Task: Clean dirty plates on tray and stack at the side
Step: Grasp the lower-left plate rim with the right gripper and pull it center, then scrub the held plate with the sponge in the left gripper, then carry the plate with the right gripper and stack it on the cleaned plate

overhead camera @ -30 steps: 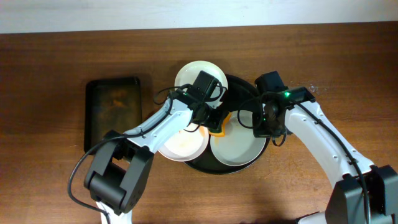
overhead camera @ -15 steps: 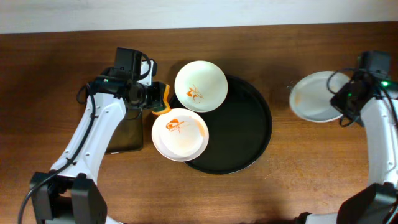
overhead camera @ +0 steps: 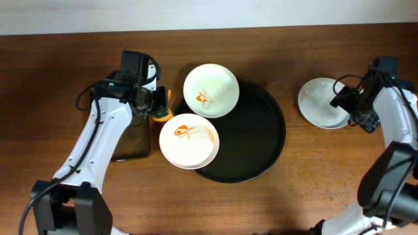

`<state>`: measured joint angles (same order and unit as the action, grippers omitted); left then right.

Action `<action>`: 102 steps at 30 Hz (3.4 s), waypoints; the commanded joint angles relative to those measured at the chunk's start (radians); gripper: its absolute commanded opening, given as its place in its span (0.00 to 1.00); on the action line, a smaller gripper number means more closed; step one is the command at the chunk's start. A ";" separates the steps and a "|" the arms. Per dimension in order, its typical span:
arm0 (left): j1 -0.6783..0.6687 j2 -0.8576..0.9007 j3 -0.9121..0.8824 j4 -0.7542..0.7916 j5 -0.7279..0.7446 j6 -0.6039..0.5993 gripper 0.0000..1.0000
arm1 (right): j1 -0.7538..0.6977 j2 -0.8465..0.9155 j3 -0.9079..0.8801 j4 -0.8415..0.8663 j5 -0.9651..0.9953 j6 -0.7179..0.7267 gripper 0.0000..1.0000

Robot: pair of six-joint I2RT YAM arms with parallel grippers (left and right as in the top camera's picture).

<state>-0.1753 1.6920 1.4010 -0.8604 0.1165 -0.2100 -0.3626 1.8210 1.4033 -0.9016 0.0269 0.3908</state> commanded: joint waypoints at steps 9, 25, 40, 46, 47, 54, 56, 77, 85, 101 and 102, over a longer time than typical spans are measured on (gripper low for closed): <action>0.002 -0.030 0.009 -0.076 -0.121 0.002 0.00 | 0.680 -0.106 -0.119 -0.031 -0.486 -0.135 0.91; 0.002 -0.030 0.009 -0.072 -0.120 0.002 0.00 | 0.953 0.129 -0.209 0.233 -0.393 0.352 0.25; -0.093 -0.019 0.006 0.010 0.162 0.002 0.00 | 0.695 -0.057 -0.206 -0.077 -0.011 0.054 0.04; -0.322 0.113 0.006 0.121 0.220 0.002 0.00 | 0.694 -0.057 -0.206 -0.174 0.089 0.055 0.04; -0.337 0.156 0.006 0.152 0.267 0.002 0.00 | 0.694 -0.057 -0.206 -0.184 0.091 0.055 0.04; -0.430 0.312 0.006 0.263 0.404 0.002 0.00 | 0.694 -0.057 -0.206 -0.183 0.090 0.055 0.04; -0.471 0.354 0.006 0.293 0.403 0.002 0.01 | 0.694 -0.057 -0.206 -0.168 0.090 0.055 0.04; -0.385 0.374 0.064 0.137 -0.084 -0.006 0.00 | 0.694 -0.057 -0.207 -0.142 0.091 0.054 0.04; -0.375 0.128 0.064 0.117 -0.219 -0.006 0.01 | 0.694 -0.057 -0.207 -0.142 0.093 0.055 0.04; -0.089 0.060 0.064 -0.002 -0.124 -0.089 0.01 | 0.698 -0.428 -0.048 -0.185 0.413 -0.227 0.04; -0.089 0.060 0.064 -0.002 -0.123 -0.089 0.00 | 0.698 -0.427 -0.049 -0.188 0.414 -0.225 0.04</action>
<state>-0.2668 1.7874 1.4521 -0.8639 -0.0143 -0.2890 0.3359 1.4033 1.3388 -1.0889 0.3763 0.1947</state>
